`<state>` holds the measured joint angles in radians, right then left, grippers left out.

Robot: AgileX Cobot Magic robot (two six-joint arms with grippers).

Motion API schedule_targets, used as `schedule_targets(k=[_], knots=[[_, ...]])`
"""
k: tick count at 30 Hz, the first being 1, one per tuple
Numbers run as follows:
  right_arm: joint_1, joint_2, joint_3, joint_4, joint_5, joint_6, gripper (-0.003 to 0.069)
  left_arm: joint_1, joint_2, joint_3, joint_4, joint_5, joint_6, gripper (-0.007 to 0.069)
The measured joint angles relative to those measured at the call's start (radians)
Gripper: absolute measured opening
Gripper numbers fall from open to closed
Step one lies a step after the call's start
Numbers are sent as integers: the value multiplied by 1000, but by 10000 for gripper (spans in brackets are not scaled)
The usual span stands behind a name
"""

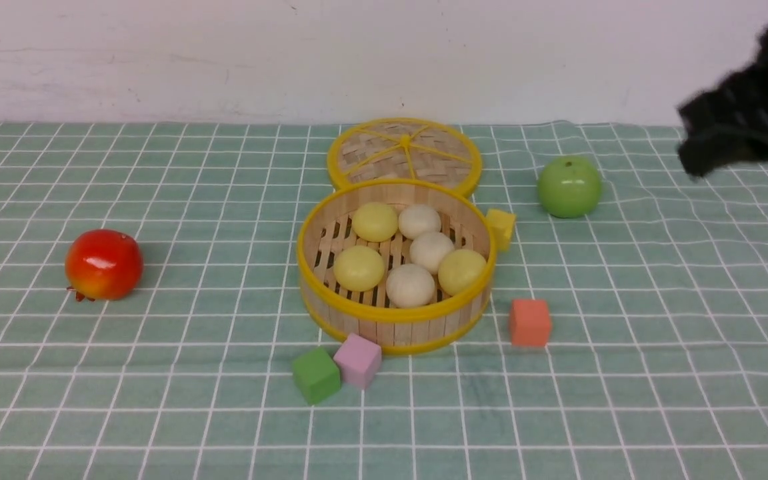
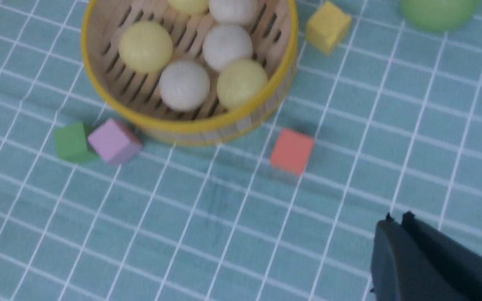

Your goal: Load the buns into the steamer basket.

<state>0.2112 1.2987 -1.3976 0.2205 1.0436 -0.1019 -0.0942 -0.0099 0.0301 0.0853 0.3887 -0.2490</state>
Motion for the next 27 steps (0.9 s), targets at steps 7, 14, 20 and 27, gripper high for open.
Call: schedule_targets(k=[7,14,20,27], knots=[[0,-405,434,-20,-208,11,-20,0,0,0,0,0,0,238],[0,-781,696,-28,-267,19,-20,0,0,0,0,0,0,238],[0,-1002,761,-12,-268,41,-18,0,0,0,0,0,0,238],[0,-1132,821,-9,-205,25,-13,0,0,0,0,0,0,238]])
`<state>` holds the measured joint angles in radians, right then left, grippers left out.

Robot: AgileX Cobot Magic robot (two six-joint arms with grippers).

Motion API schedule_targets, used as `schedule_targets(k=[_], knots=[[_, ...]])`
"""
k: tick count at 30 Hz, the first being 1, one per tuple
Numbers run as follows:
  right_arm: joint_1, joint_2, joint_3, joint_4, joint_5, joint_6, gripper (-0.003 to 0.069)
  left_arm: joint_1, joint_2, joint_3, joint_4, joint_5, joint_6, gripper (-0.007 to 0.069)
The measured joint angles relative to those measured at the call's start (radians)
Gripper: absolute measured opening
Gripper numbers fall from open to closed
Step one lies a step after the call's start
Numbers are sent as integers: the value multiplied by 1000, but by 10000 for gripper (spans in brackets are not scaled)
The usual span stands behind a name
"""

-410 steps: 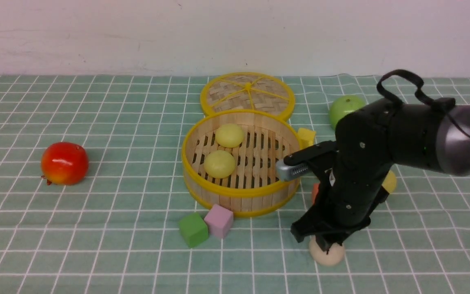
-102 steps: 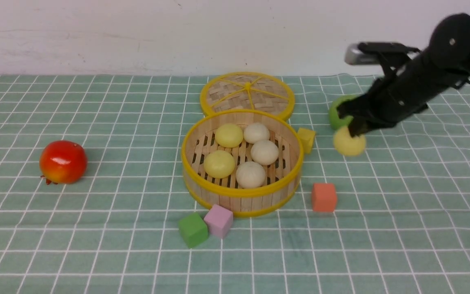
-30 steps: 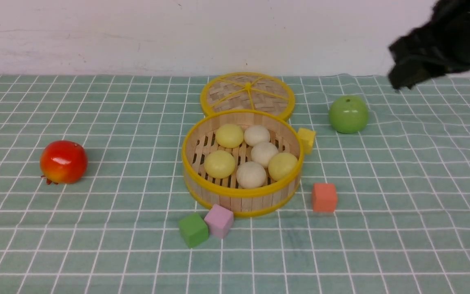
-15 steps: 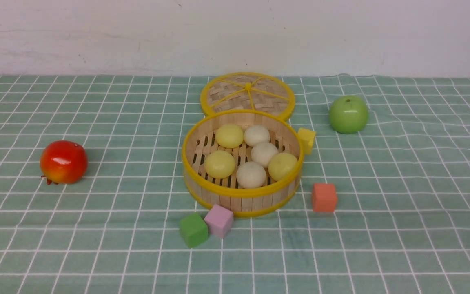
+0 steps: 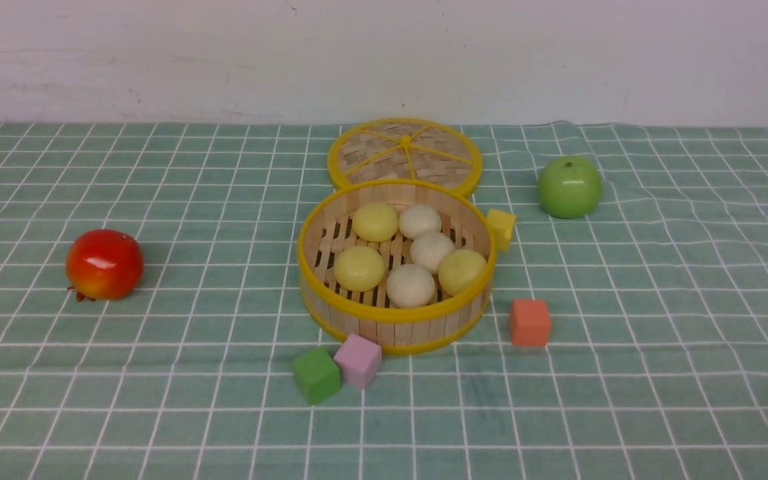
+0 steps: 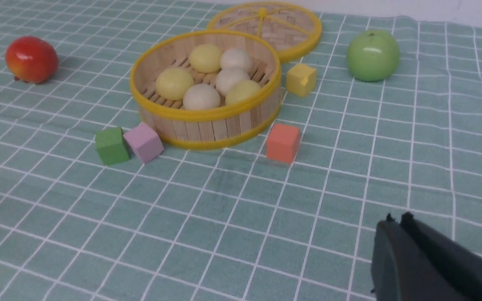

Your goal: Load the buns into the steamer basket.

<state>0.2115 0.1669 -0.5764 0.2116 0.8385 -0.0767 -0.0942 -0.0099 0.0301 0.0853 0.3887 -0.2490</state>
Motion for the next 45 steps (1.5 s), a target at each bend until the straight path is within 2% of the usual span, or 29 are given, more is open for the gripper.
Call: schedule_targets(k=[24,40,45], knots=[[0,-22,60,0,-25,-4,3,0,0,0,0,0,0,238],[0,-22,61,-2,64,-4,16,0,0,0,0,0,0,238],[-25,-27,84,-51,-22,-3,18,0,0,0,0,0,0,238]])
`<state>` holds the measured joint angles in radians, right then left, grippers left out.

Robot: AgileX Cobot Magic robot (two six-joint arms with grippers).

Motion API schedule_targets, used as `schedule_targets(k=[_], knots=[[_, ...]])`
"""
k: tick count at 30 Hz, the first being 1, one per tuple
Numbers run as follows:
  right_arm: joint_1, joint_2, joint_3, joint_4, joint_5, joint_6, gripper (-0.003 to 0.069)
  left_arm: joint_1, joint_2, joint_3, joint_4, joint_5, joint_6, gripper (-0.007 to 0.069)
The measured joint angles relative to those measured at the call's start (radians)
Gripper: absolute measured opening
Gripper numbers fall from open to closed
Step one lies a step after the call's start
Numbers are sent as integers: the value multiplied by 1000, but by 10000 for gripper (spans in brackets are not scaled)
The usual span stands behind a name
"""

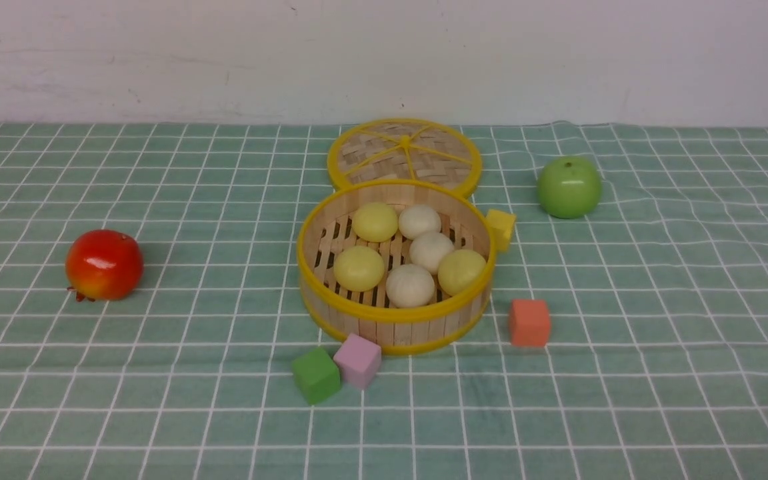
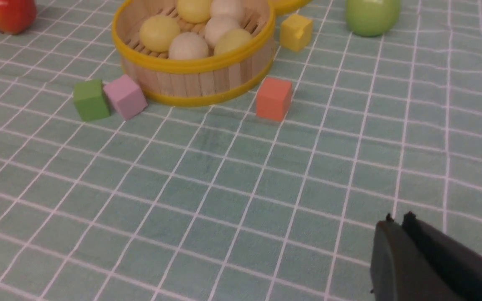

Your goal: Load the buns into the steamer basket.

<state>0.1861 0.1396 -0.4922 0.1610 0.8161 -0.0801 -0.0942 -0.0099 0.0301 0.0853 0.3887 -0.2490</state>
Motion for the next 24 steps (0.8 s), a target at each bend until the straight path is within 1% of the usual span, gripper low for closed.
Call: schedule_targets(k=[4,7,10,13,14,17,24], knots=[[-72,-18,103,-18,-110,0,21,0,0,0,0,0,0,238],[-133,-63,242,-27,-218,0,22,0,0,0,0,0,0,238],[-185,-128,380,-33,-291,0,25,0,0,0,0,0,0,238],[-202,-149,487,-33,-335,0,29,0,0,0,0,0,0,238],[-203,-149,495,-34,-374,1,31,0,0,0,0,0,0,238],[-203,-151,503,-34,-414,0,33,0,0,0,0,0,0,238],[-203,-151,505,-35,-424,0,41,0,0,0,0,1,0,238]])
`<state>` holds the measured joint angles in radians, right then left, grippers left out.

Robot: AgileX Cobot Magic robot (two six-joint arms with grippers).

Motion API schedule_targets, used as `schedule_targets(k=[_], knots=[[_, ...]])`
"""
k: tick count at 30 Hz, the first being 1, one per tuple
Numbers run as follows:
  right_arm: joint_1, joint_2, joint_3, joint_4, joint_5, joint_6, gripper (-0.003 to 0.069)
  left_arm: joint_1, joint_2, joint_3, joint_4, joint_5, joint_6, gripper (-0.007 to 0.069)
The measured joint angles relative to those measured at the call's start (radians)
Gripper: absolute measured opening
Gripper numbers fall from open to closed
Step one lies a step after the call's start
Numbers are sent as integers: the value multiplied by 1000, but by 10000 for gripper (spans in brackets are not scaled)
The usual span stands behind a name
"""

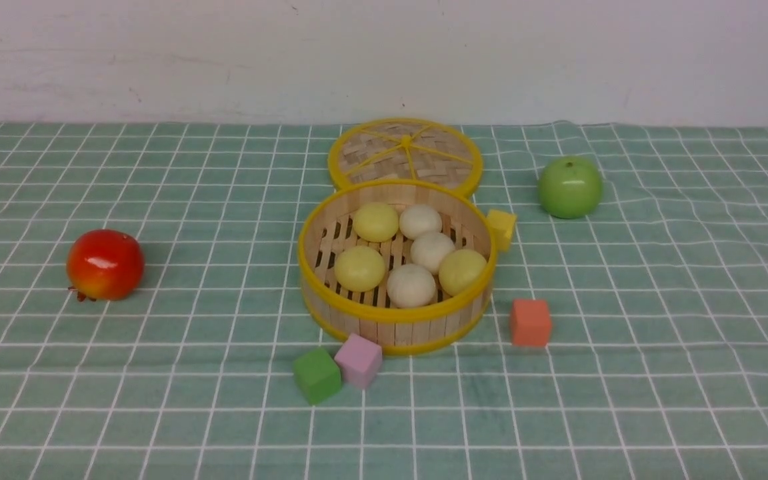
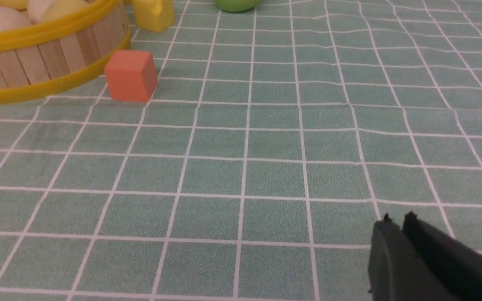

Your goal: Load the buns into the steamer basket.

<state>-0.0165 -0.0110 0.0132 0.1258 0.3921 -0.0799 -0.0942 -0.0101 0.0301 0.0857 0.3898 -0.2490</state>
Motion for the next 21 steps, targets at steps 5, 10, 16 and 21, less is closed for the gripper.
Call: schedule_targets(k=[5,10,16,21], knots=[[10,0,0,-1,-3,0,47,0,0,0,0,0,0,238],[11,0,0,-1,-3,0,54,0,0,0,0,0,0,238],[11,0,0,-1,-3,0,64,0,0,0,0,0,0,238],[11,0,0,-1,-3,0,73,0,0,0,0,0,0,238]])
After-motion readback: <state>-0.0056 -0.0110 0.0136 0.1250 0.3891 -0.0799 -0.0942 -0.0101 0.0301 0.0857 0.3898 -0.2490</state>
